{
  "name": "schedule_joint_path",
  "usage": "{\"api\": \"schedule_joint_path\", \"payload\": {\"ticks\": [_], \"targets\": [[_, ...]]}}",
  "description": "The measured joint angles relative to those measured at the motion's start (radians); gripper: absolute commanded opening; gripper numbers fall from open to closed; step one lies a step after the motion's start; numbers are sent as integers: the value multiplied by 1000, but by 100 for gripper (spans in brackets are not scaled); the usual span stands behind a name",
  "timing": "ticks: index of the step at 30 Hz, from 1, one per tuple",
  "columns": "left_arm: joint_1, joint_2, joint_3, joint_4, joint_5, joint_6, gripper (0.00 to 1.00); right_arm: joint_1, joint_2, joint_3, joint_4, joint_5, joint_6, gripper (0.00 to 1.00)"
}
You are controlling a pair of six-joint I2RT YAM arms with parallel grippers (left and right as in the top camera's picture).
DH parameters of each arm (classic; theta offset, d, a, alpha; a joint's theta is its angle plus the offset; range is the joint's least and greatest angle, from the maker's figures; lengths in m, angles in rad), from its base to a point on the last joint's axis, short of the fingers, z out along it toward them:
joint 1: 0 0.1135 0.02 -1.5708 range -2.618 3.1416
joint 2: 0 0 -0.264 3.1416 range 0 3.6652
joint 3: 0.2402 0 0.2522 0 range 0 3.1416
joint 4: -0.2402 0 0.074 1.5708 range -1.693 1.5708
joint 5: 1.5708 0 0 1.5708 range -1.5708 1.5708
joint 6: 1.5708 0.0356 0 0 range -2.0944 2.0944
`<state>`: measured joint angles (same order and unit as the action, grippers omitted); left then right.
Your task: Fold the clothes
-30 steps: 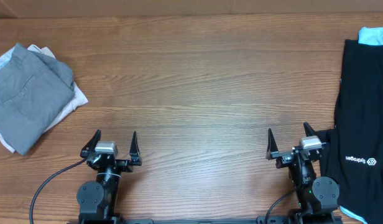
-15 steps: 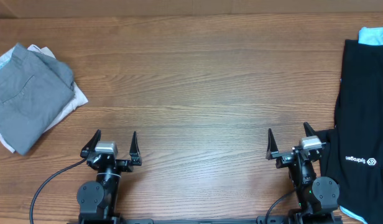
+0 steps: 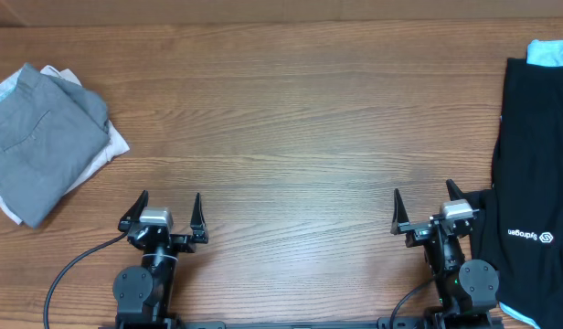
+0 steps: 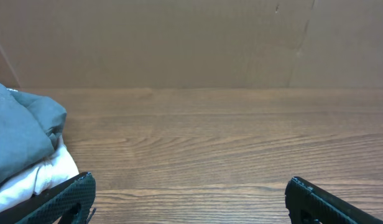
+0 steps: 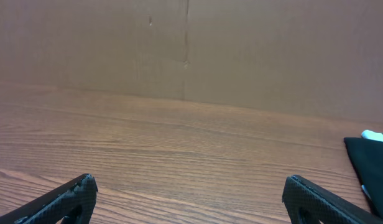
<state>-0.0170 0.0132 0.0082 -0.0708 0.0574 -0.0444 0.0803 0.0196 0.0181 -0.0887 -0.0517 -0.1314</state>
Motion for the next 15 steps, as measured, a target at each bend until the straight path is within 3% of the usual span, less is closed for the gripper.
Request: {"api": "schedule_joint_path", "payload": {"ticks": [6, 10, 15], "targets": [[0, 0, 0, 0, 0, -20, 100, 0, 0, 0, 0, 1, 8, 100], [0, 0, 3, -13, 0, -31, 100, 0, 0, 0, -14, 56, 92, 100], [0, 1, 71, -139, 3, -32, 100, 0, 23, 40, -64, 103, 147, 100]]}}
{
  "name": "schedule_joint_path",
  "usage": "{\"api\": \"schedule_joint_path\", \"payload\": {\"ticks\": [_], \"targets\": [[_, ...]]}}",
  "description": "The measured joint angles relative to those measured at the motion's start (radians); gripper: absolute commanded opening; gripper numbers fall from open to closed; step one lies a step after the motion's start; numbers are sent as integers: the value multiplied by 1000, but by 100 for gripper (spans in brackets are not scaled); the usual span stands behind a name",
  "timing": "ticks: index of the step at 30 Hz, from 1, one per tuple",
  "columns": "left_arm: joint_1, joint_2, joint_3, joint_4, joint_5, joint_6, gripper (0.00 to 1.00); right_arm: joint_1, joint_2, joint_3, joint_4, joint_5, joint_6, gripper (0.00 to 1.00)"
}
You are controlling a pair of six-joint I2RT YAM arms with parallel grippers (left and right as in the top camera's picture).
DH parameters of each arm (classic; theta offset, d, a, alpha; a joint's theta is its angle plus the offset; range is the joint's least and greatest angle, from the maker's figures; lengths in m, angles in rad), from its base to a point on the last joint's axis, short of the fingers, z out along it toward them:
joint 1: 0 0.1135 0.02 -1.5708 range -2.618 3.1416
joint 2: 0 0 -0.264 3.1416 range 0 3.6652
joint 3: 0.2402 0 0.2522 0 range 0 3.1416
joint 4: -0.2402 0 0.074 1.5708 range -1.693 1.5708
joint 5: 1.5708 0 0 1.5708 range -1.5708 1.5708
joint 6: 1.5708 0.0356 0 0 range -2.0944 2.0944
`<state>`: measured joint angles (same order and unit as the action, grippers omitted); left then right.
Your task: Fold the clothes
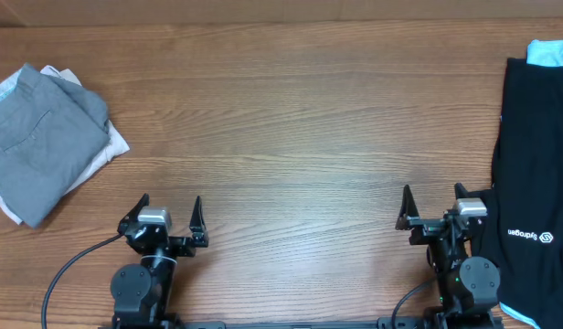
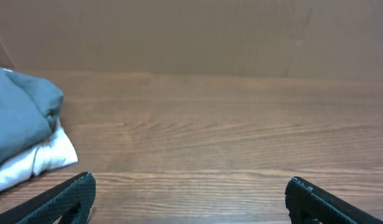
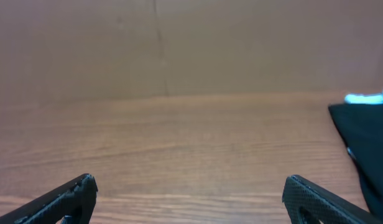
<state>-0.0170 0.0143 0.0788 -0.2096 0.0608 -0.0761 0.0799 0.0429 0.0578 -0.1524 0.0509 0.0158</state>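
A folded stack of clothes, grey trousers [image 1: 39, 137] over a white garment [image 1: 106, 151], lies at the table's far left; the left wrist view shows the grey trousers [image 2: 20, 118] at its left edge. A black garment [image 1: 533, 192] with a white logo lies spread at the right edge, with a pale blue piece [image 1: 551, 50] under its far end. My left gripper [image 1: 169, 206] stands open over bare wood near the front edge. My right gripper [image 1: 433, 197] is open too, just left of the black garment [image 3: 365, 143]. Neither holds anything.
The wooden table [image 1: 291, 119] runs between the two piles. A brown cardboard wall [image 2: 191, 31] backs the table's far edge. A black cable [image 1: 67, 274] trails from the left arm's base.
Both grippers have drawn slightly back toward the front edge and tilted, so each wrist view shows more table. The right wrist view has turned a little right. The clothes lie unchanged.
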Motion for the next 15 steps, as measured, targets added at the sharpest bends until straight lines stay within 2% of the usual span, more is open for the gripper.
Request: {"api": "schedule_joint_path", "payload": {"ticks": [7, 15], "targets": [[0, 116, 181, -128, 8, -2, 100, 0, 178, 196, -166, 44, 109, 100], [0, 449, 418, -320, 66, -3, 100, -1, 550, 509, -386, 92, 173, 100]]}}
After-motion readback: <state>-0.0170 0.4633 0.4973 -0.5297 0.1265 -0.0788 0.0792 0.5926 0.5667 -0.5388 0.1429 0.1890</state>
